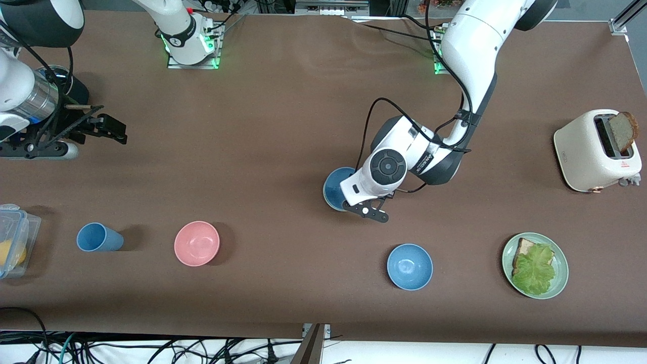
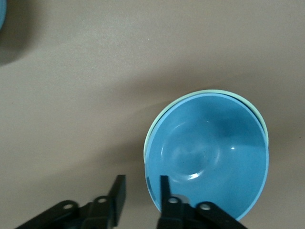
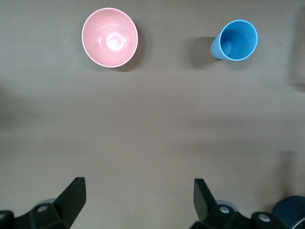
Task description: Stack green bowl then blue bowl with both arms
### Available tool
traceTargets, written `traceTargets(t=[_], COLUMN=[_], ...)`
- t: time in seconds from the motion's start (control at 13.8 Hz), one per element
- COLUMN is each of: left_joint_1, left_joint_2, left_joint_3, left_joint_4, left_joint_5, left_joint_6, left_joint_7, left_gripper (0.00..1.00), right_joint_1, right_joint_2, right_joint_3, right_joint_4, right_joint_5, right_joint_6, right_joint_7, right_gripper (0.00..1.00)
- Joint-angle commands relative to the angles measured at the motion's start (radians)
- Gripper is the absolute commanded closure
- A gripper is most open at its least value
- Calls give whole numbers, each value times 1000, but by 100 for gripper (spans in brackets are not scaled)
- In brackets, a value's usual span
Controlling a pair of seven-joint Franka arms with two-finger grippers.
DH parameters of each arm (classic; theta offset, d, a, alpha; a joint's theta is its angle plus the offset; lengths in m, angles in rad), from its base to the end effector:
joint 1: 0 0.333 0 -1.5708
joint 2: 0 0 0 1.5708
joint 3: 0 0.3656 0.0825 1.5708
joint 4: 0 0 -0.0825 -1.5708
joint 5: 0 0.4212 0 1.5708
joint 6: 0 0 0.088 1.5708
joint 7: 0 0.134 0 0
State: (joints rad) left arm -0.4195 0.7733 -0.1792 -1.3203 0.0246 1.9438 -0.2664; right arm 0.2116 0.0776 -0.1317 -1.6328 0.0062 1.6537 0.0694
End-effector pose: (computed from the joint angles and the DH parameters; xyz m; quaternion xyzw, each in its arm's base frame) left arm 0.6690 -0.4168 0.2592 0.9849 -0.1496 -0.0848 0.0191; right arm 0.6170 0.0529 0.5758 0.9996 0.0050 -0.0278 0.0041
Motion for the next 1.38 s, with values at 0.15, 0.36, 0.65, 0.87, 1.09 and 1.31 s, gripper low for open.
traceTargets(t=[0.15,0.36,0.65,0.87,1.09,1.31], left_joint_1=[34,155,284,330,395,427], left_joint_2=[-90,-201,-345,-437,-497,-522], left_joint_3=[24,23,23,23,17,26], left_joint_4=[12,16,18,18,16,-3], left_joint_5=[-6,-5,-2,-2,-6,-5], left_joint_6=[-49,-155,-357,-450,-572,-574], left_joint_7=[-11,-7,12,93,169,183], left_gripper=[0,0,0,0,0,0], right_joint_1=[-11,-11,-12,-12,-12,-12], right_joint_2=[2,2,2,2,4,4], right_joint_3=[6,6,6,6,6,6], right_joint_4=[17,17,17,17,16,16], right_joint_5=[8,8,8,8,8,9], right_joint_6=[-20,-20,-20,-20,-20,-20], right_joint_7=[-14,-14,-14,-16,-14,-16], right_gripper=[0,0,0,0,0,0])
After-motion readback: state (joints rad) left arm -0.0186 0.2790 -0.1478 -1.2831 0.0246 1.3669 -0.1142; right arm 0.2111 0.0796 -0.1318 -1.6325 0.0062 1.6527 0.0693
